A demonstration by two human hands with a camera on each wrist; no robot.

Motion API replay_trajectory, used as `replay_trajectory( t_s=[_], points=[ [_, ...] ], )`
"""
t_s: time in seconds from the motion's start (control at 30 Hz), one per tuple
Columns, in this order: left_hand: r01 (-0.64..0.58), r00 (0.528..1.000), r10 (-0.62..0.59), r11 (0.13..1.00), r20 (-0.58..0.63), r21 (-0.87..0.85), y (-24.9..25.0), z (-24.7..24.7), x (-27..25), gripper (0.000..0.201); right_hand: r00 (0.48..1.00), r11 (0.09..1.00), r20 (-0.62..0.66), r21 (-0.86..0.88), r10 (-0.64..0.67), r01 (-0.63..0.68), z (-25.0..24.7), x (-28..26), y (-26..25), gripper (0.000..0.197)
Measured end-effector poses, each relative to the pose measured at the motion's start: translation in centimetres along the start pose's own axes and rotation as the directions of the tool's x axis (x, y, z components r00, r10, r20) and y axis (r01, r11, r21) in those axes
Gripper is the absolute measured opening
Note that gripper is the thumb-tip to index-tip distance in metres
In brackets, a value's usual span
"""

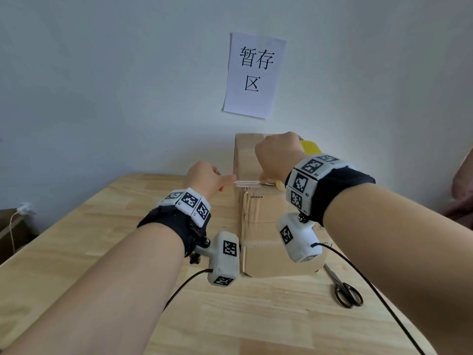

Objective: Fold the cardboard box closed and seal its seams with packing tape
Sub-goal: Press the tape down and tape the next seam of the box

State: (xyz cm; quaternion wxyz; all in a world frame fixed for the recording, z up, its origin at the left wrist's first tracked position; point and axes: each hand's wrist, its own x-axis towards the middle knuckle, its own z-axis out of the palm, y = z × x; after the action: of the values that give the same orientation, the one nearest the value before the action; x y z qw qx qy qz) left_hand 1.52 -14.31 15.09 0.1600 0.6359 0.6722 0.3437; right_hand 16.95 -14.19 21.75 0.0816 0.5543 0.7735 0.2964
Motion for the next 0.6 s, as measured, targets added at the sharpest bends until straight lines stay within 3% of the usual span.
replay_trajectory(
  t_s=[0.3,0.6],
  points=[
    [-0.043,0.996,0.041,0.999,-0.084,-0.024,-1.1,0.6,0.3,0.042,0.999,1.0,0.043,-0.01,0.019,-0.019,-0.1,0.7,-0.9,0.043],
    [-0.028,0.998,0.026,0.999,-0.051,-0.04,-1.5,1.5,0.4,0.043,0.999,0.999,0.047,-0.049,0.017,-0.015,0.2,1.0,-1.2,0.038]
  ],
)
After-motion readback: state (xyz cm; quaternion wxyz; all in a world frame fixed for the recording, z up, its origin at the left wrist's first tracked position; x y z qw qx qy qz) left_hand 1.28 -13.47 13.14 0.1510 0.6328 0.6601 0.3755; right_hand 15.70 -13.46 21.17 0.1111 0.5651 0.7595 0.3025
